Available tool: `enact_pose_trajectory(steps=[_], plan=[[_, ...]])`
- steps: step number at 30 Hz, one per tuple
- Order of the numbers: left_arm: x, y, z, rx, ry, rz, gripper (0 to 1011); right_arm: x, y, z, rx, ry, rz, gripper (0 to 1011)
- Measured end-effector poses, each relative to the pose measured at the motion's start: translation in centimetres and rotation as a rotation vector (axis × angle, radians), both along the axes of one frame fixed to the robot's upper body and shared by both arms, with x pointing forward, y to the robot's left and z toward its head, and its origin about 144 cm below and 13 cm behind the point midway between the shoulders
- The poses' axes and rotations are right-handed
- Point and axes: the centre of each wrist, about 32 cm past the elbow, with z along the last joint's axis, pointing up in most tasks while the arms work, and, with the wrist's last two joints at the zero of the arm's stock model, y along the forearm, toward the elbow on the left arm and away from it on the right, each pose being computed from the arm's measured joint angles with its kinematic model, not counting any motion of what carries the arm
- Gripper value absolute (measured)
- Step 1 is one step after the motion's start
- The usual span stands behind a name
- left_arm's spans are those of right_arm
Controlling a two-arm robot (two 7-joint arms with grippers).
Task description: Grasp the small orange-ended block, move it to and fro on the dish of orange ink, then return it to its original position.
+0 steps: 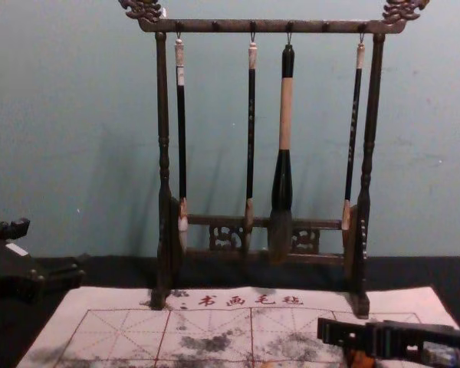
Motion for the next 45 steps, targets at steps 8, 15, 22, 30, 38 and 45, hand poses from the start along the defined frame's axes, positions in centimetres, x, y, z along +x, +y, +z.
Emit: enact_pose_trajectory(steps=[8, 15, 22, 30, 38, 45], plan=[[0.00, 0.00, 0.00, 0.000, 0.000, 0.000, 1001, -0.01, -0.03, 0.02, 0.001, 0.000, -0.002, 929], [0.00, 0.00, 0.00, 0.000, 0.000, 0.000, 1001, -0.02, -0.06, 0.02, 0.002, 0.001, -0.003, 746], [0.00, 0.00, 0.00, 0.000, 0.000, 0.000, 1001, -0.04, -0.06, 0.02, 0.003, 0.001, -0.003, 508], [0.00, 0.00, 0.00, 0.000, 0.000, 0.000, 1001, -0.04, -0.06, 0.02, 0.003, 0.001, -0.004, 269], [0.00, 0.00, 0.00, 0.000, 0.000, 0.000, 1001, -0.04, -0.06, 0.02, 0.004, 0.001, -0.004, 110], [0.00, 0.00, 0.00, 0.000, 0.000, 0.000, 1001, -0.04, -0.06, 0.02, 0.004, 0.001, -0.004, 110]])
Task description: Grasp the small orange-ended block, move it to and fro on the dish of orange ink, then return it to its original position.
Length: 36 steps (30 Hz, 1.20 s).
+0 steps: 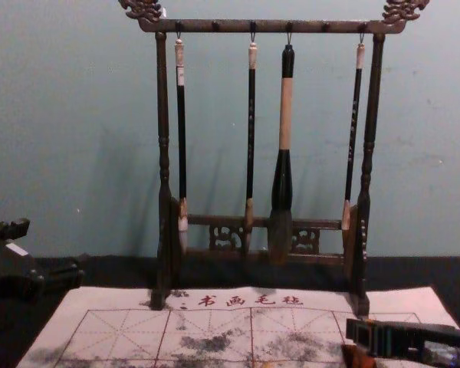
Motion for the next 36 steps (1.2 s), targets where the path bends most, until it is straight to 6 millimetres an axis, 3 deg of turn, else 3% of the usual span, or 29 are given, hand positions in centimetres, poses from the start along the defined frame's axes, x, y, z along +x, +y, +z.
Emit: enact_pose_trajectory(steps=[11, 23, 29, 36], plan=[[0.0, 0.0, 0.0, 0.000, 0.000, 0.000, 1001, -0.3, 0.0, 0.2, 0.004, -0.037, 0.019, 110], [0.0, 0.0, 0.0, 0.000, 0.000, 0.000, 1001, -0.7, -1.2, 2.4, -0.030, -0.204, 0.094, 110], [0.0, 0.0, 0.0, 0.000, 0.000, 0.000, 1001, 0.0, -2.0, 3.6, -0.059, -0.335, 0.162, 110], [0.0, 0.0, 0.0, 0.000, 0.000, 0.000, 1001, 2.1, -2.3, 3.7, -0.084, -0.414, 0.306, 110]])
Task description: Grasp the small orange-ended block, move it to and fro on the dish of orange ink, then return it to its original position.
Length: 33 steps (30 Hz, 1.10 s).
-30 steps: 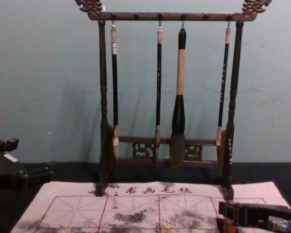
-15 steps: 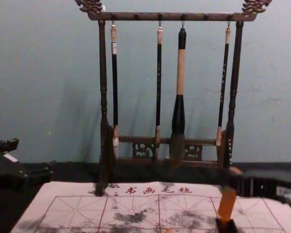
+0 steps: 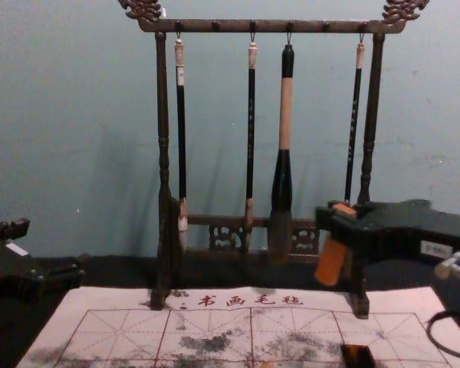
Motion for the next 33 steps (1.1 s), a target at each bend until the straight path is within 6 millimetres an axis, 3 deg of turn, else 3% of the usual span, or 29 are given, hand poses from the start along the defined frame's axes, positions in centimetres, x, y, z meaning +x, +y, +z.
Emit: enact_pose_trajectory(steps=[19, 33], plan=[[0.0, 0.0, 0.0, 0.000, 0.000, 0.000, 1001, 5.2, 1.1, -1.3, -0.062, 0.010, 0.330, 110], [0.0, 0.0, 0.0, 0.000, 0.000, 0.000, 1001, 5.9, 1.9, -1.7, -0.149, 0.111, 0.396, 110]])
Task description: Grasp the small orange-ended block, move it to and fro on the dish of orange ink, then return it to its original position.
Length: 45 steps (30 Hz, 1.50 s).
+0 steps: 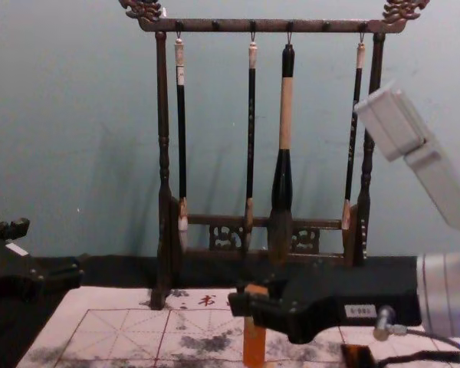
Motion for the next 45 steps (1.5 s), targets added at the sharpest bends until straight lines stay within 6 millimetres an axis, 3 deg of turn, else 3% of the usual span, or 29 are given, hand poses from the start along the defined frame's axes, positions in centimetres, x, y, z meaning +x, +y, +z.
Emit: enact_pose_trajectory(steps=[45], plan=[[0.0, 0.0, 0.0, 0.000, 0.000, 0.000, 1001, 1.2, 1.4, -1.0, -0.049, 0.135, -0.086, 110]])
